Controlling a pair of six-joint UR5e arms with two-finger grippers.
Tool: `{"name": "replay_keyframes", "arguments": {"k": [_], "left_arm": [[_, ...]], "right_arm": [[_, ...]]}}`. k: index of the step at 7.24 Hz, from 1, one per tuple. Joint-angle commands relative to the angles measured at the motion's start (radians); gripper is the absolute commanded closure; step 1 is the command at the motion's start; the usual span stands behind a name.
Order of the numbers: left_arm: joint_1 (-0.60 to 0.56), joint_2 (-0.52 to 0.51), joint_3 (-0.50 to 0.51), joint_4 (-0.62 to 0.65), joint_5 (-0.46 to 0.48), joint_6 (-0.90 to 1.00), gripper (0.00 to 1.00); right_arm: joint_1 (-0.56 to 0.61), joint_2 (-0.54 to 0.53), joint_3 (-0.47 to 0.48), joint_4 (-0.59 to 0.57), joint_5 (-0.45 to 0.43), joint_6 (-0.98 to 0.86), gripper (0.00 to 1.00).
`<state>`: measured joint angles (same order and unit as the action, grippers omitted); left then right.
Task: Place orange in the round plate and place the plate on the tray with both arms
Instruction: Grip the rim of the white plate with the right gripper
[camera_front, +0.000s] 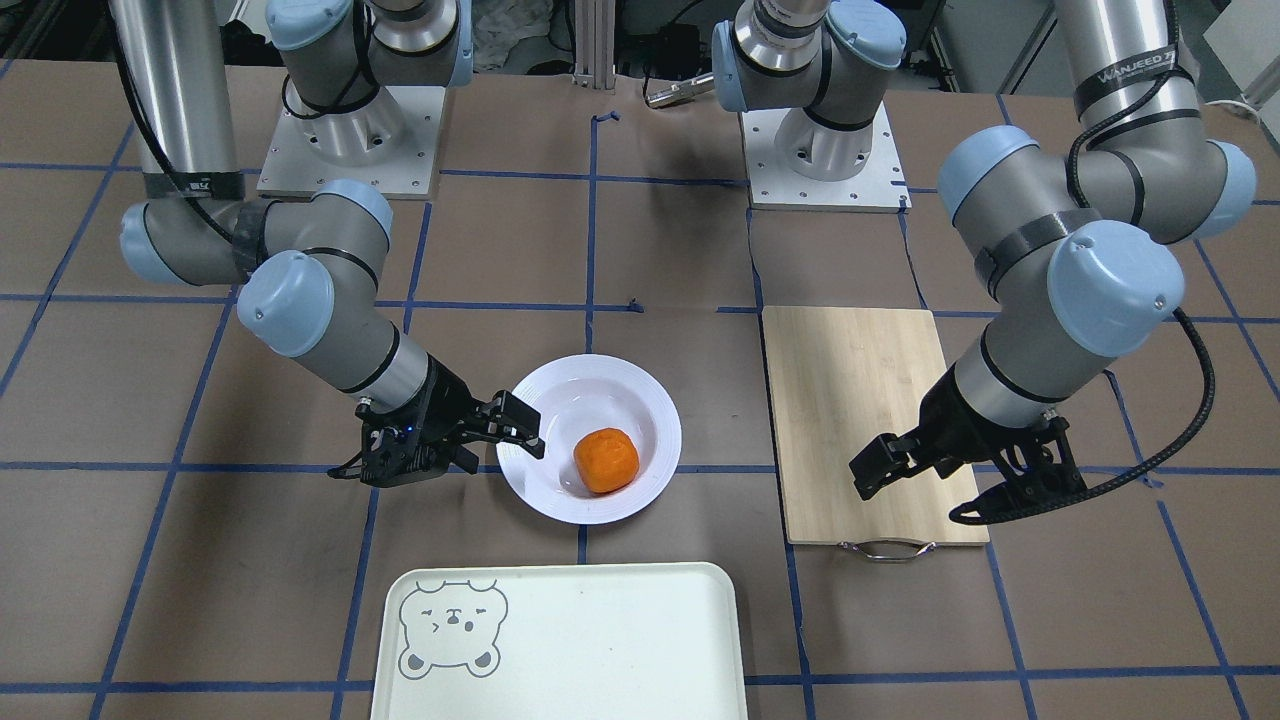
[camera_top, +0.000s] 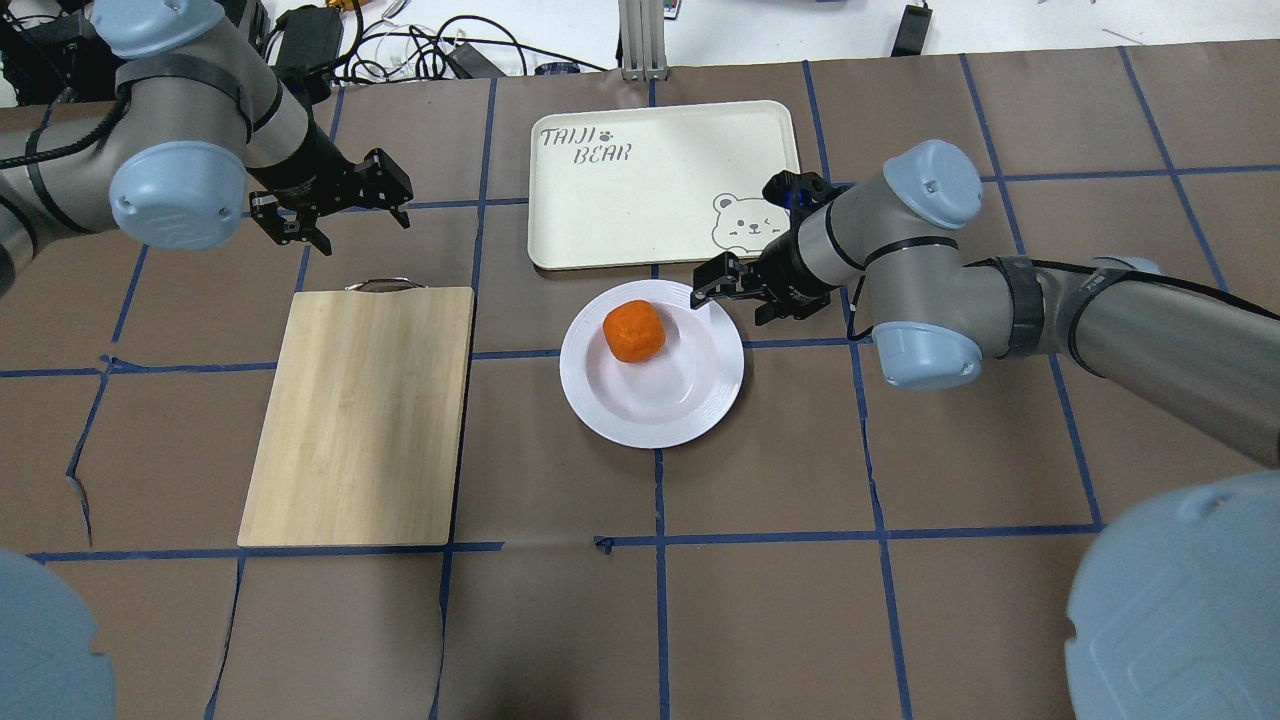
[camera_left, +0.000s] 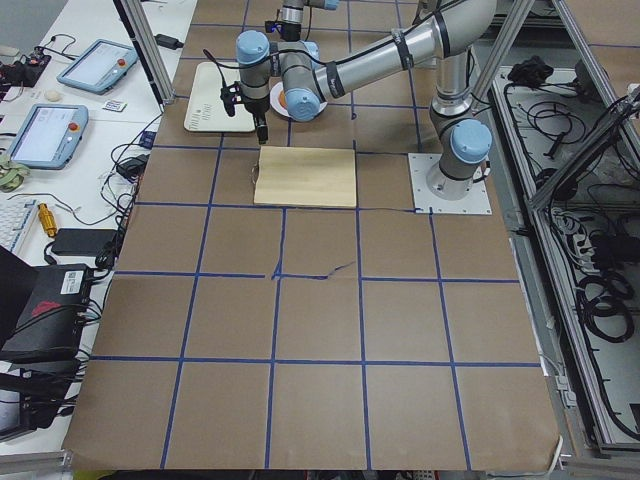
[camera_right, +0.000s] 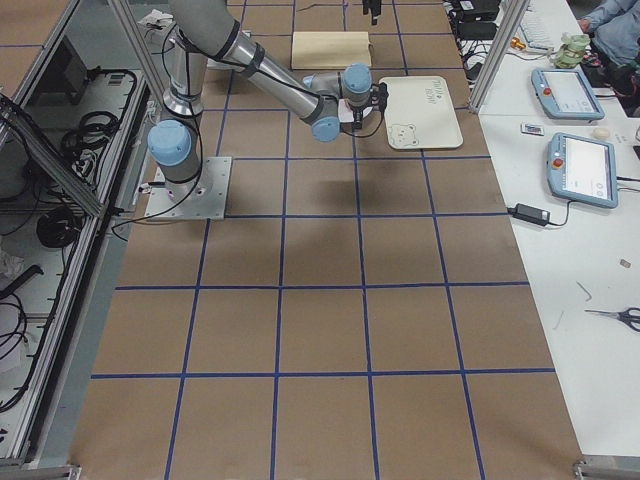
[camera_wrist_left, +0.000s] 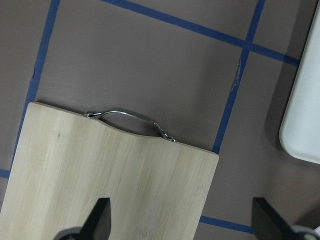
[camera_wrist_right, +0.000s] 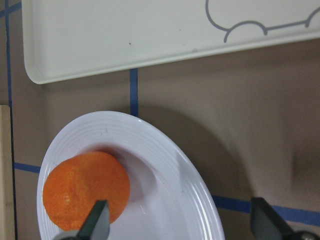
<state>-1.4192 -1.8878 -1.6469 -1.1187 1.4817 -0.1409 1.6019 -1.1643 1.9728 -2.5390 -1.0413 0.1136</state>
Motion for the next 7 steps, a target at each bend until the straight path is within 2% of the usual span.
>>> {"name": "replay_keyframes", "arguments": {"k": [1, 7], "left_arm": [[0.000, 0.001, -0.001, 0.000, 0.000, 0.001, 0.00], [-0.003, 0.001, -0.001, 0.003, -0.001, 0.000, 0.00]], "right_arm": [[0.004, 0.003, 0.024, -0.001, 0.012, 0.014, 0.01], [0.024, 0.017, 0.064, -0.040, 0.024, 0.029, 0.01]]}}
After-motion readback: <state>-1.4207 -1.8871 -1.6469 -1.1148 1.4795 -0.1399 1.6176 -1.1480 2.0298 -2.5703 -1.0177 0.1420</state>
